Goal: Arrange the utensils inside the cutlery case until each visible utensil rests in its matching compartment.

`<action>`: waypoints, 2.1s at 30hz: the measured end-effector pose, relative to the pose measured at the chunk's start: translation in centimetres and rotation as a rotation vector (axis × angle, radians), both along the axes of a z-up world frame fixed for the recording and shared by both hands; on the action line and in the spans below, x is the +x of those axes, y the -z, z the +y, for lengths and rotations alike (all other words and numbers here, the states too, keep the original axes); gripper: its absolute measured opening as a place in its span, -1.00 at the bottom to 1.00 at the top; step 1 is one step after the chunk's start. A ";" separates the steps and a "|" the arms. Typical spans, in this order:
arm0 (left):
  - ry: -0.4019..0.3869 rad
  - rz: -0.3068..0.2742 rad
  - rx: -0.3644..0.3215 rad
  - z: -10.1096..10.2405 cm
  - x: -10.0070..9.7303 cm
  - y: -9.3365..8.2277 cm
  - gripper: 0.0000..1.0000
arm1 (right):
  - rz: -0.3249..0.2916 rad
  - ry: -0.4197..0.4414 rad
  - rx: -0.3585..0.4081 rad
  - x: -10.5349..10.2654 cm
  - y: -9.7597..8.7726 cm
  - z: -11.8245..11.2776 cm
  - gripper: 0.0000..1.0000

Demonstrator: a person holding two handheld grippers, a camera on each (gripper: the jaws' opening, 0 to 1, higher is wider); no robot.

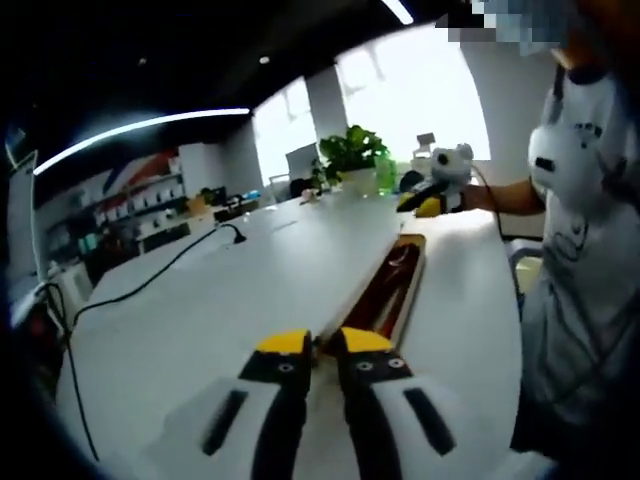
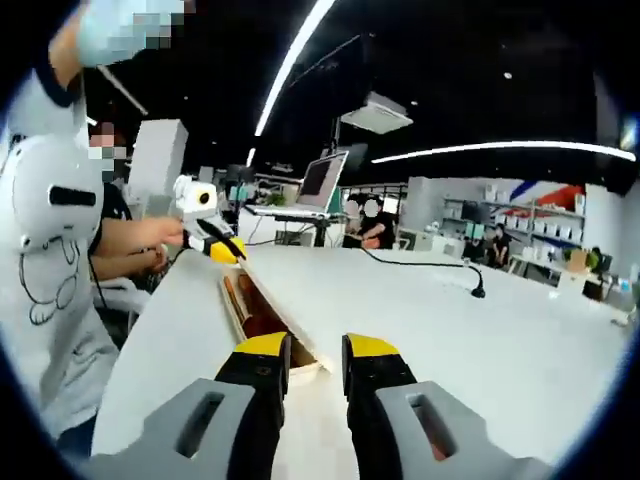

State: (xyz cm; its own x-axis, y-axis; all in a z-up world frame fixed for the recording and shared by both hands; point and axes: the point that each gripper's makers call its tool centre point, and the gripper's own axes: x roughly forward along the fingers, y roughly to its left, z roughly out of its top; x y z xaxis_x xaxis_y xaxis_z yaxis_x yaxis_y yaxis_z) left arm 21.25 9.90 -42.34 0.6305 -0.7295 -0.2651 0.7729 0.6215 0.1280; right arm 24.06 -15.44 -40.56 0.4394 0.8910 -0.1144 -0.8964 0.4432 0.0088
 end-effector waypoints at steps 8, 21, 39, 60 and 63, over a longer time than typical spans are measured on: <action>-0.011 0.165 -0.181 0.9 -1.0 -0.7 -0.77 | 0.613 0.018 0.296 0.6 0.6 -1.1 -0.58; -0.134 0.598 -0.488 2.8 1.1 0.0 -0.76 | 1.094 -0.059 0.300 0.0 2.7 1.8 -0.63; -0.117 0.885 -0.526 1.6 1.9 0.6 -0.53 | 1.187 -0.035 0.248 1.7 3.3 2.1 -0.58; -0.074 1.046 -0.510 1.0 2.0 2.3 -0.52 | 1.238 -0.043 0.183 2.1 4.6 2.8 -0.56; -0.076 1.058 -0.516 0.9 2.1 2.5 -0.50 | 1.246 -0.049 0.177 2.2 4.8 3.0 -0.57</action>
